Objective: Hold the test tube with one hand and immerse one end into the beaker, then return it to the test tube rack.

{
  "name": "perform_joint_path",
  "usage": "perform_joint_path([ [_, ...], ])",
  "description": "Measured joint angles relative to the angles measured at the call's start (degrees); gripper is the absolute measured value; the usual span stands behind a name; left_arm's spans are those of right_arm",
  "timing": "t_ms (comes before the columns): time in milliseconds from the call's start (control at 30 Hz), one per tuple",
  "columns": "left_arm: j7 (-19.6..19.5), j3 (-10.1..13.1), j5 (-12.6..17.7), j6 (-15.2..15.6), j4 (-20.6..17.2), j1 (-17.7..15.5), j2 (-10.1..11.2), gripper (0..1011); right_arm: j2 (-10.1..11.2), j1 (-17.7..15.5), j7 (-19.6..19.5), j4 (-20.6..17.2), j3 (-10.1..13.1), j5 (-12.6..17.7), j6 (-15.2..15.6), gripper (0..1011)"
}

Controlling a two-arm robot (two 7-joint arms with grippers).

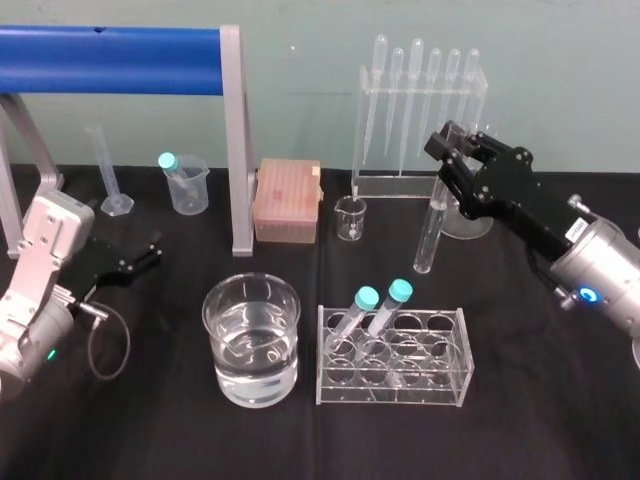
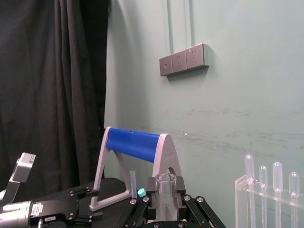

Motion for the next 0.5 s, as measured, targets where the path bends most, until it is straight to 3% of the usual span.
perform_joint_path([
  [500, 0.00, 0.00, 0.00, 0.00, 0.00, 0.00, 0.00, 1000, 0.16, -0.24, -0.02, -0.45, 0.14, 0.11, 0.00, 227],
])
